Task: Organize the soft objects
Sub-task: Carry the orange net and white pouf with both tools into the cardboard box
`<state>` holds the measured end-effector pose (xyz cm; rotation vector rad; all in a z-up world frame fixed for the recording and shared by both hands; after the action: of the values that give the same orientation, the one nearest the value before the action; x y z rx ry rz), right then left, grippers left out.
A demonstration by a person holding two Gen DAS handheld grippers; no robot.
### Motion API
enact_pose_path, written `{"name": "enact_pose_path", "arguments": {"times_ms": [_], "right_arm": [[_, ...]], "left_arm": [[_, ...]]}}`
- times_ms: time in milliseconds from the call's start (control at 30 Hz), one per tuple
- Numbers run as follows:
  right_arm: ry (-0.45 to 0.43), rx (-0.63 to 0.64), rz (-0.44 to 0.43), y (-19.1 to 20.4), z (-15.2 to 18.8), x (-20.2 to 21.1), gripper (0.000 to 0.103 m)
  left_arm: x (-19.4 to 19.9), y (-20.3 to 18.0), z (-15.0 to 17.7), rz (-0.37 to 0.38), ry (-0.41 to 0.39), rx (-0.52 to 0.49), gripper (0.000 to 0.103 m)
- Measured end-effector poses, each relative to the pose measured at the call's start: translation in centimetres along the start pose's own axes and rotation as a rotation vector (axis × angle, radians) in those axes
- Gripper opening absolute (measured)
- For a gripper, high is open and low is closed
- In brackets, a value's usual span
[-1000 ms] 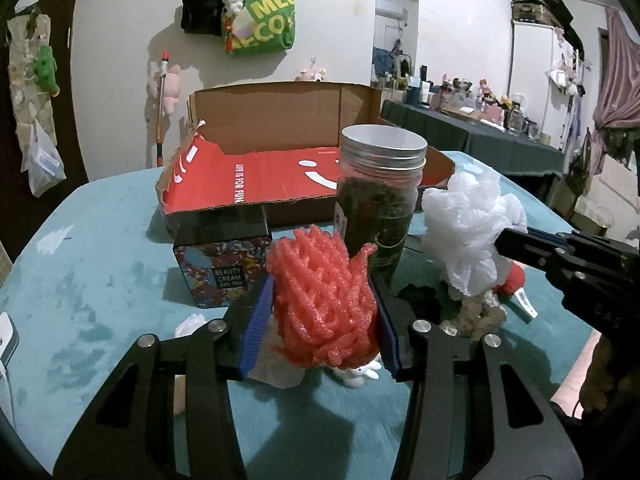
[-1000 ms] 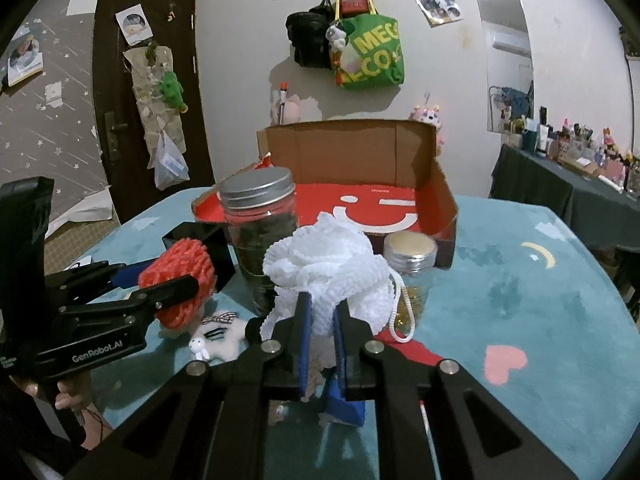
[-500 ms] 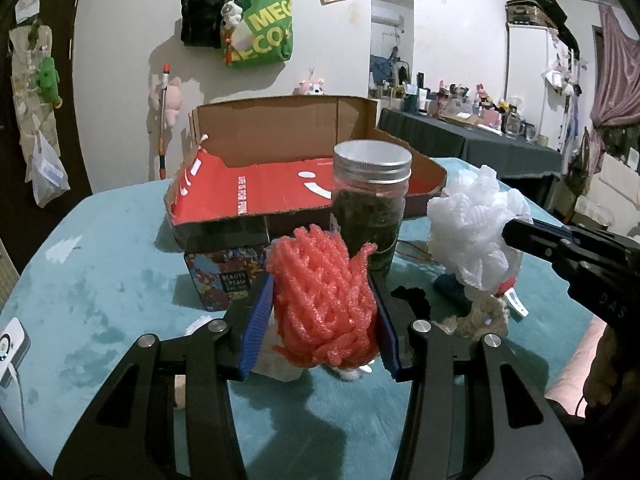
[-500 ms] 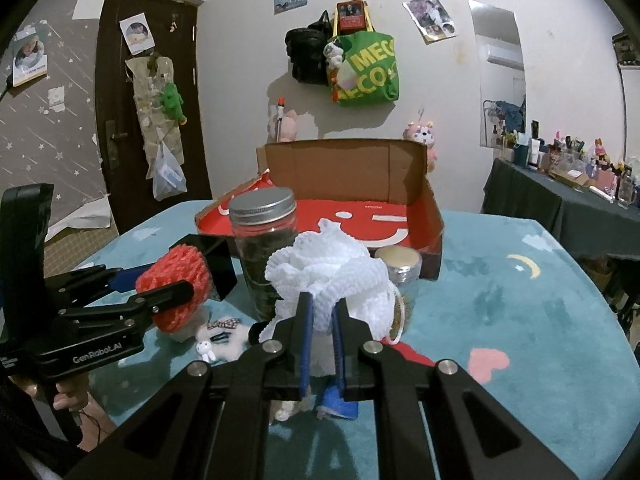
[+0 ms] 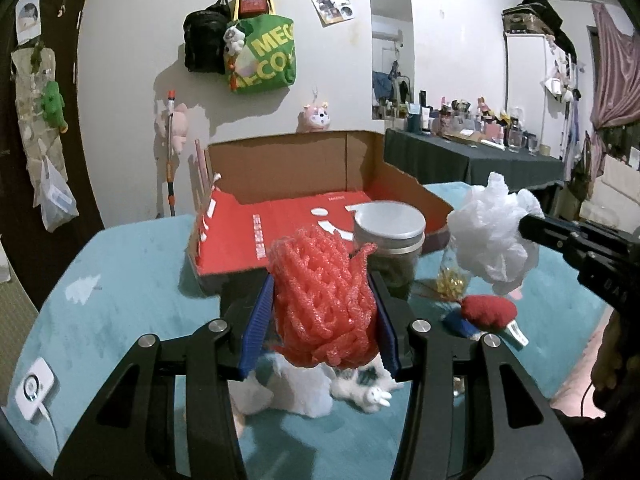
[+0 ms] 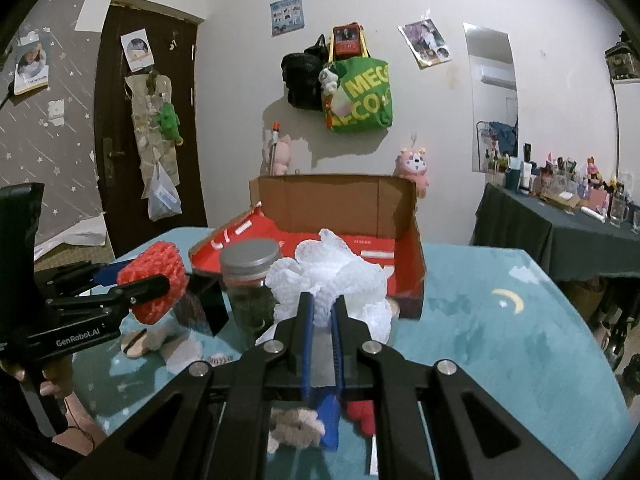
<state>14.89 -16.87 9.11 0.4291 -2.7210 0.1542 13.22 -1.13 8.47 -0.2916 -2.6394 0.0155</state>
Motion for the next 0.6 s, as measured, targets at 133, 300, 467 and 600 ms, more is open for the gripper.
{"name": "enact_pose_path", "arguments": {"times_ms": [133,300,467,600], "right_arm": [[-0.028,0.021,0.003,-0.4,-2.1,-0.1,0.009],[-0.057,0.083,0.011,-0.9,-5.0,-1.1,0.009],[-0.047,0.142,0.006,-1.3,-7.3,-3.4,0.009],[-0.018,0.182,-0.022,-1.6,-8.9,-6.0,0.009]], "left_arm": [[-0.4,0.3,-1.5,0.023,0.003,-0.005,0.045],[-1.9,0.8,-3.9,0.043,0.018,-0.028,0.045],[-3.9,1.2,-6.1,0.043,0.040,-0.065,0.045],[-6.0,1.2,-7.6,0.069,0.073,-0.092,0.045]]}}
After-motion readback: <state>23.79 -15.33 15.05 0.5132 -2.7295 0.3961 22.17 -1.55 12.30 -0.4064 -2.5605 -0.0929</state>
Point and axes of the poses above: each gripper's, at about its wrist camera, not at the fingertips, and x roughly against the way its jaws point, y to its left, z to its underside, the point moved 9 cm from there along -x, roughly the way its jaws point, and after that the axes turned 5 degrees about x, right-handed, at the moved point
